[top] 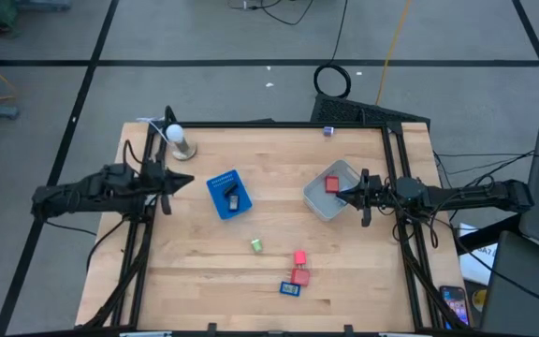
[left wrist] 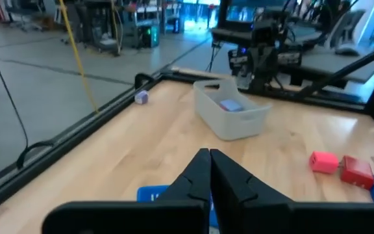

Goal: Pick & Place Office items
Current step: Put the pink charger adapter into the grey bin

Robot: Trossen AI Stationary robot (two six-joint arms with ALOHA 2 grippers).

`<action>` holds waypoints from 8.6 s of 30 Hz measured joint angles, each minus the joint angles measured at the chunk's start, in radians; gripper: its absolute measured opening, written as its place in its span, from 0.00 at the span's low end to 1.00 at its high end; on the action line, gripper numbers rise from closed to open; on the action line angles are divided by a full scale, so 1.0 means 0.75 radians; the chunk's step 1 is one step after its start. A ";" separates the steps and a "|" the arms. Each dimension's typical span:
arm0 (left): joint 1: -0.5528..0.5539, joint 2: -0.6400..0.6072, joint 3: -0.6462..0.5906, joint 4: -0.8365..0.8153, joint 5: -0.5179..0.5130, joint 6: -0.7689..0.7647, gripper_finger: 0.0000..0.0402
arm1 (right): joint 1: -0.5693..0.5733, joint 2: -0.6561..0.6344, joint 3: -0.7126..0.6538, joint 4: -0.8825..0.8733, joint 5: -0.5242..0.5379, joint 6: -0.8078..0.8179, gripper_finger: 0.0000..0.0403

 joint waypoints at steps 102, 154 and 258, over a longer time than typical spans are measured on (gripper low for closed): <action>0.000 0.211 -0.370 0.320 0.113 0.018 0.06 | 0.739 1.655 0.909 0.134 0.428 -0.041 0.78; 0.000 0.211 -0.370 0.319 0.117 0.018 0.06 | 0.732 1.765 0.909 0.215 0.450 -0.101 0.40; 0.000 0.210 -0.370 0.319 0.115 0.015 0.06 | -0.083 0.989 0.726 -1.056 0.452 0.235 0.40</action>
